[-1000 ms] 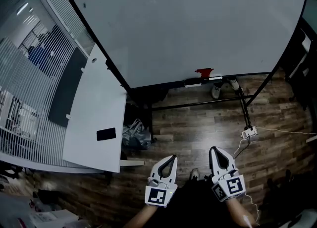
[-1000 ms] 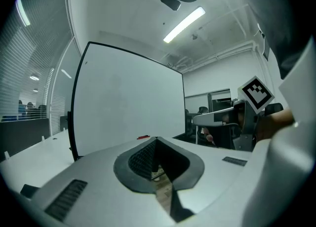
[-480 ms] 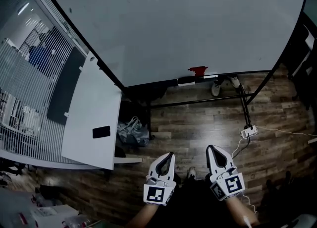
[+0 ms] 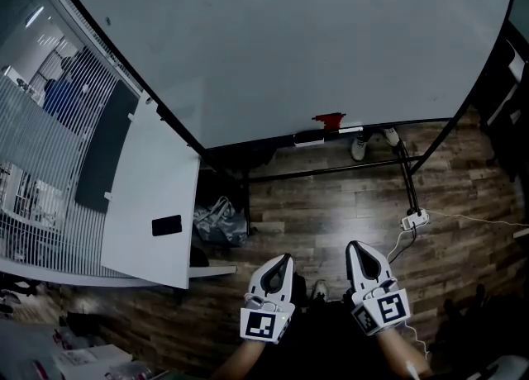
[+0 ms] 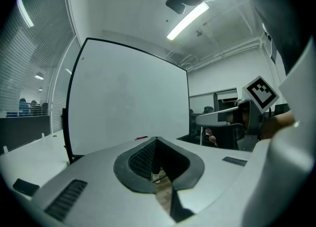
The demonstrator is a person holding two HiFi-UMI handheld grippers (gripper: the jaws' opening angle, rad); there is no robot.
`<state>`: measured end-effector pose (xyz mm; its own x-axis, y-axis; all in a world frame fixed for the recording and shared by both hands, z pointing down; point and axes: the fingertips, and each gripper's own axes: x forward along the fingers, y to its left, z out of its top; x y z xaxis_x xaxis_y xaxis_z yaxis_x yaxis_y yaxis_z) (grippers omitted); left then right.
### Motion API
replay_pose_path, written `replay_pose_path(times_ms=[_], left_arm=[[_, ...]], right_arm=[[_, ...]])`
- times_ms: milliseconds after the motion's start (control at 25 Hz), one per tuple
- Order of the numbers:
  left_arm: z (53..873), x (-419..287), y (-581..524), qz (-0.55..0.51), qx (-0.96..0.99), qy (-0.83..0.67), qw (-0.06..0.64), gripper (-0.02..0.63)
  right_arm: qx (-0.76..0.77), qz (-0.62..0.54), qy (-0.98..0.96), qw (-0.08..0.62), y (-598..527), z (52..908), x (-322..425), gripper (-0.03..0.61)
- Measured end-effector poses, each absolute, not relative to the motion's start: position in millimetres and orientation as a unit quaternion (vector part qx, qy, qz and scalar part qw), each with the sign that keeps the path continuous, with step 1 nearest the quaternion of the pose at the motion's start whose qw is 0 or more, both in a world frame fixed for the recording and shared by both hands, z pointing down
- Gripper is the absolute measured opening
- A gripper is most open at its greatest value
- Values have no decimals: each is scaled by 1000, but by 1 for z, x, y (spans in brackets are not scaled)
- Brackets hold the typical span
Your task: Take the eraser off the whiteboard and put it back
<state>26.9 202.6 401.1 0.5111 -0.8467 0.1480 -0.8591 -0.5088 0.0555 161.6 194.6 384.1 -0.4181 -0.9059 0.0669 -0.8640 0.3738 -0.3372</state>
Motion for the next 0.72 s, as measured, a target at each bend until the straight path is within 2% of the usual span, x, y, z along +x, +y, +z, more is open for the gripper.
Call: replay_pose_path(times_ms=[440, 720], left_arm=[[400, 4, 149, 34, 878, -474, 60, 6], [396, -6, 108, 35, 887, -457, 52, 6]], right_arm=[[-564, -166, 808, 42, 149, 392, 143, 15], [-571, -170, 800, 73, 114, 383, 130, 15]])
